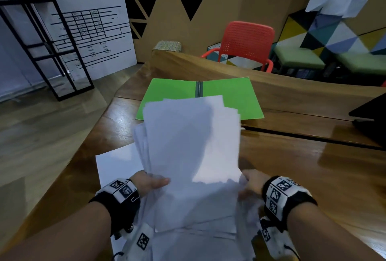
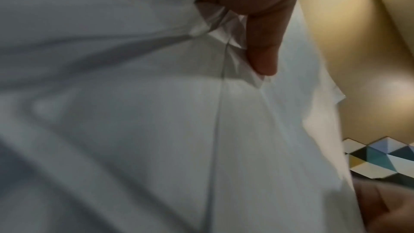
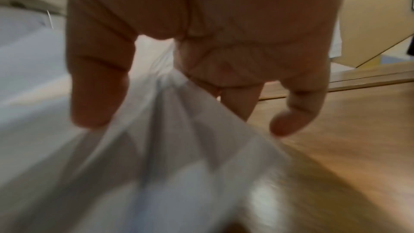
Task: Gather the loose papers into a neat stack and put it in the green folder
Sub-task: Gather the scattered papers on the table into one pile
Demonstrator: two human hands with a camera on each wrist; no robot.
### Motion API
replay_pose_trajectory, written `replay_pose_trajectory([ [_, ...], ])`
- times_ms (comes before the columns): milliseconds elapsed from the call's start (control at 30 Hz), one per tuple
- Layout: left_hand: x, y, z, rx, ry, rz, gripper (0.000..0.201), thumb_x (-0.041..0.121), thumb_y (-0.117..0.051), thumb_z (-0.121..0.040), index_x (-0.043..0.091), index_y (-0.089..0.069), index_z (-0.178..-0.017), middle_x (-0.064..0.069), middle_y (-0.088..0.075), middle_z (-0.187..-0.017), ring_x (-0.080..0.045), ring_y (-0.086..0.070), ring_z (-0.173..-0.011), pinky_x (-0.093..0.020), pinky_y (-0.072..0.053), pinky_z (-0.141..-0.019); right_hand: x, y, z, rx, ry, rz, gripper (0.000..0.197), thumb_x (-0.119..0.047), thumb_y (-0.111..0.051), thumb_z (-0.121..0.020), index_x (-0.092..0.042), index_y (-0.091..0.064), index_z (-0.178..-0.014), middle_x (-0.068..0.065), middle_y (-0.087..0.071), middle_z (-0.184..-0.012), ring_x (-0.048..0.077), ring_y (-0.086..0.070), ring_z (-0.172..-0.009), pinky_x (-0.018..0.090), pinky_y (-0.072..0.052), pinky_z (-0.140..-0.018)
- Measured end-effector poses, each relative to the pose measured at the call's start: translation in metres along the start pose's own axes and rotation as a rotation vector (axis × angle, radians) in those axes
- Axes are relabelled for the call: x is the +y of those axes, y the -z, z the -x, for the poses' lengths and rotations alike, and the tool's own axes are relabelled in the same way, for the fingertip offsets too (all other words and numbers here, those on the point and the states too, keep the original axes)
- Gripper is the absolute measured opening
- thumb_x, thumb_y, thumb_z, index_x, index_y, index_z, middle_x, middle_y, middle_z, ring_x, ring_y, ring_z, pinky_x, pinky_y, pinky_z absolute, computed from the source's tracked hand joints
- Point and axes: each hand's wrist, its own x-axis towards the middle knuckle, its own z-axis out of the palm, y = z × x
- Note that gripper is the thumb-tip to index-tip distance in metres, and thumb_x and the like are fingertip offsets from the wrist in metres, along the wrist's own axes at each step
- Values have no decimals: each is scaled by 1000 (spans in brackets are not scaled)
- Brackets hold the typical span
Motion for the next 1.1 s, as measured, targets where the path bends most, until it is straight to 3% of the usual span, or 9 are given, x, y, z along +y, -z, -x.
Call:
replay_pose_trajectory([
  [133, -24, 8, -9, -6, 71, 48, 94, 58, -87, -6, 4, -77, -83, -21, -73, -101, -35, -66, -100, -48, -46, -101, 28, -1, -3, -107, -129, 106, 13, -9, -73, -74, -18, -68, -82, -1, -65, -86, 19, -62, -90, 33, -53, -78],
  [300, -28, 10, -13, -75, 45, 32, 60, 52, -87, -3, 13, -73, -47, 1, -70, -55, -27, -62, -77, -38, -48, -88, 29, -12, -18, 352, -101, -239, 20, -14, -60, -81, -23, -62, -64, -2, -62, -73, 20, -60, -79, 27, -50, -69],
  [533, -16, -11, -10, -133, 85, -145, 82, 36, -86, -44, 7, -61, -117, -12, -64, -123, -26, -60, -112, -29, -41, -102, 27, -31, -30, 366, -259, -410, 9, -19, -57, -85, -18, -64, -90, 4, -65, -87, 24, -61, -81, 30, -53, -74],
  [633, 7, -24, -3, -39, 62, -319, 54, 25, -67, -78, 12, -51, -128, -9, -58, -130, -24, -54, -119, -21, -38, -93, 25, -29, -30, 344, -376, -365, 37, -22, -54, -88, -11, -54, -123, 13, -60, -122, 31, -59, -107, 30, -47, -80],
  [700, 19, -23, 0, -21, -16, -270, 68, 33, -68, -61, 11, -55, -123, -12, -62, -124, -26, -60, -110, -28, -44, -95, 29, -27, -26, 386, -408, -530, 69, -35, -67, -80, -7, -39, -138, 18, -52, -133, 36, -55, -115, 35, -47, -87],
  [800, 26, -7, 1, -62, -146, 107, 93, 36, -83, -30, 3, -60, -114, -21, -67, -110, -37, -64, -100, -48, -51, -92, 37, -25, -18, 369, -293, -830, 117, -60, -86, -27, -6, -52, -125, 15, -63, -115, 33, -63, -96, 38, -53, -76],
  [867, 24, 2, 3, -157, -171, 385, 92, 32, -94, -23, 4, -67, -106, -19, -72, -99, -36, -67, -91, -47, -56, -83, 33, -24, -10, 205, -190, -986, 88, -47, -91, -27, -5, -64, -99, 11, -69, -94, 25, -63, -82, 32, -48, -66],
  [967, 23, -1, 6, -238, -108, 402, 81, 30, -95, -19, 4, -74, -93, -19, -74, -94, -33, -71, -84, -41, -58, -78, 19, -22, -1, 37, -145, -1008, 51, -23, -92, -45, -5, -73, -89, 18, -73, -89, 37, -67, -87, 44, -52, -84],
  [1100, 24, -17, 10, -185, 11, 95, 93, 41, -91, -33, 1, -64, -113, -11, -69, -109, -37, -59, -114, -38, -49, -95, 17, -23, -15, 176, -136, -772, 20, -3, -83, -63, -7, -64, -64, 5, -69, -59, 24, -62, -69, 22, -53, -62],
])
